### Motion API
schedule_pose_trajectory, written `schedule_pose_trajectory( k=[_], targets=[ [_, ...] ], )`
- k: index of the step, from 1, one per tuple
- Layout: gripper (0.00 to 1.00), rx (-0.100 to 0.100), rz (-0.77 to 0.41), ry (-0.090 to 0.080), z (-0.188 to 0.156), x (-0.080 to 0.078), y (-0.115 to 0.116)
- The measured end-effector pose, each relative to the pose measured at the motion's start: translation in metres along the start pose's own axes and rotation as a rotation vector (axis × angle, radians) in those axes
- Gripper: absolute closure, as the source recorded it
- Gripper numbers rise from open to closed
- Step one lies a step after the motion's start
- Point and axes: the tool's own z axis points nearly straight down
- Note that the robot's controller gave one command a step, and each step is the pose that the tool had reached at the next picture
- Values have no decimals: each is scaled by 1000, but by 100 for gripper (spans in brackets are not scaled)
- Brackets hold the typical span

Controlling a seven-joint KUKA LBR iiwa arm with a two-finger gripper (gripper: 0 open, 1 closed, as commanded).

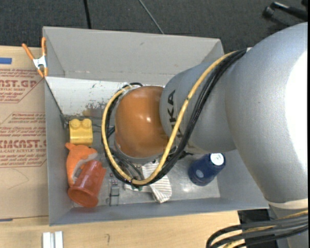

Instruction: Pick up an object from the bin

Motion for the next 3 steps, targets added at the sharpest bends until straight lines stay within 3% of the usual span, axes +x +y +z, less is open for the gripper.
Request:
schedule_pose_trajectory(
  k=[1,2,3],
  targets=[
    [0,-2,2,-7,-4,-2,-1],
    [0,-1,78,-10,33,-33,17],
    [100,44,135,18,61,-44,29]
  ],
)
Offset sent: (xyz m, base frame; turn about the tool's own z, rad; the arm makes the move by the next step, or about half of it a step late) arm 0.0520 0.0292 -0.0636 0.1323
